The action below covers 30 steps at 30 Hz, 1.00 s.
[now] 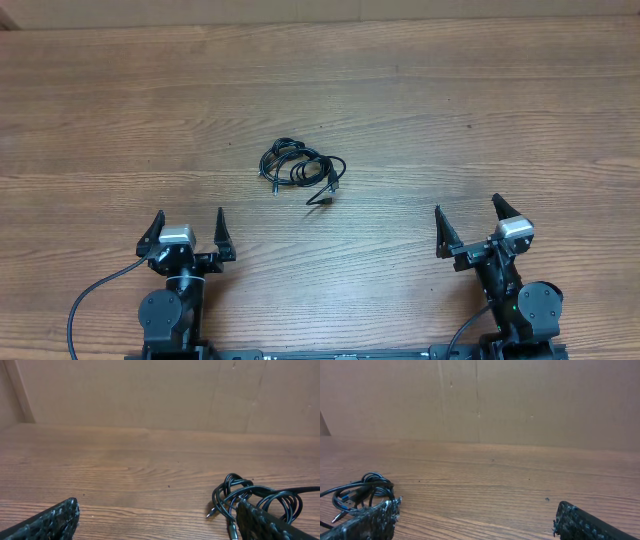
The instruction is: Untangle cables
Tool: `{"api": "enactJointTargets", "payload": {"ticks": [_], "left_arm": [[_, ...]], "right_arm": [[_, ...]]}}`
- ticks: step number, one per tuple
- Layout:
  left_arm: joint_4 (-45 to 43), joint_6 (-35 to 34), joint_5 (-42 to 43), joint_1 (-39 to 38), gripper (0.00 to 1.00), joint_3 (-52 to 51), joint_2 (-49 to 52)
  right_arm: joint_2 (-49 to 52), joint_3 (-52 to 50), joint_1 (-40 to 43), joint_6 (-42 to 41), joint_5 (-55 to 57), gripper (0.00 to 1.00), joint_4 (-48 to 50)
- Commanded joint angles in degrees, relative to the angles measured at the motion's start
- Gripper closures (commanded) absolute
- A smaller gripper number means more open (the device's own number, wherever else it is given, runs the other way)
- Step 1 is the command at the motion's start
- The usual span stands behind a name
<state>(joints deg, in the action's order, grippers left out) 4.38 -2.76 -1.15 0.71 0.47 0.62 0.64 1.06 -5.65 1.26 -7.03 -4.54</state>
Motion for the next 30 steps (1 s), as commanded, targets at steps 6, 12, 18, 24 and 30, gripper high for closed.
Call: {"api": "enactJointTargets", "payload": {"ticks": [6,12,18,24,30], "left_arm": [[-0.1,0.9,-0.3,-0.4,0.0,-0.2,-0.3],[-0.1,0.9,-0.3,-0.4,0.0,-0.2,-0.3],[-0.1,0.8,-0.2,-0.4,0.0,-0.2,-0.3],[0.0,0.9,3.1,-0.4,0.0,-0.2,-0.3],[0.1,0.9,6.2,-0.4,0.0,0.1,-0.3]], "right_arm": [[-0.5,-0.6,0.2,-0.4,0.5,0.0,0.2],[-0.5,-0.6,0.2,-0.4,0.5,0.0,0.2],[-0.5,-0.6,0.2,-0.4,0.5,0.0,0.2],[-0.5,-0.6,0.2,-0.4,0.6,0.0,0.2],[-0.5,-0.6,0.2,-0.4,0.5,0.0,0.2]]}}
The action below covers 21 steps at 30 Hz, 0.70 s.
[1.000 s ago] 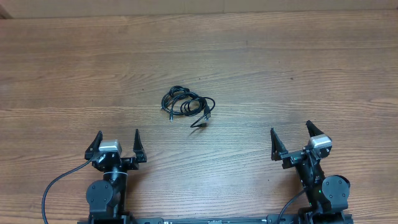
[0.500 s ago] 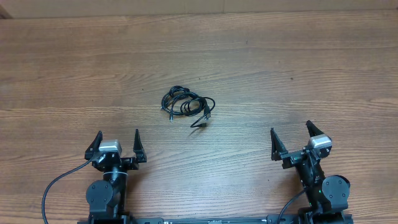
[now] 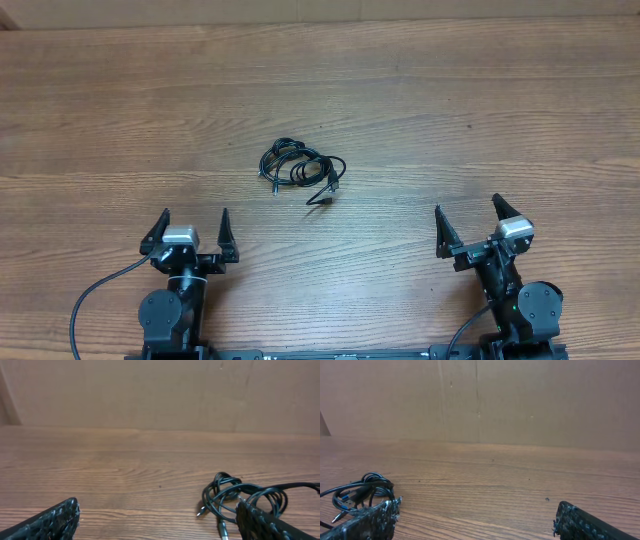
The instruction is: Untangle cables
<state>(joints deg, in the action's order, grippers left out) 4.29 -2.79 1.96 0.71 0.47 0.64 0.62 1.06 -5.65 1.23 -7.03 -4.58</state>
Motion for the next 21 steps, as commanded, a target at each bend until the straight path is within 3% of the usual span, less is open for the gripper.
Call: {"api": "enactJointTargets", "payload": {"ticks": [1,10,21], "left_arm": [[0.4,0.9,3.8,-0.4,0.0,0.3,-0.4],[8.3,1.6,3.8,-0.4,0.0,5.0,-0.4],[11.9,2.9,3.8,-0.4,0.0,7.2,-0.3]], "right_arm": [[-0.5,-0.6,0.2,-0.3,0.5,0.0,0.2],[-0.5,-0.6,0.2,-0.3,0.5,0.0,0.2],[-0.5,-0.6,0.2,-0.3,0.5,0.0,0.2]]}}
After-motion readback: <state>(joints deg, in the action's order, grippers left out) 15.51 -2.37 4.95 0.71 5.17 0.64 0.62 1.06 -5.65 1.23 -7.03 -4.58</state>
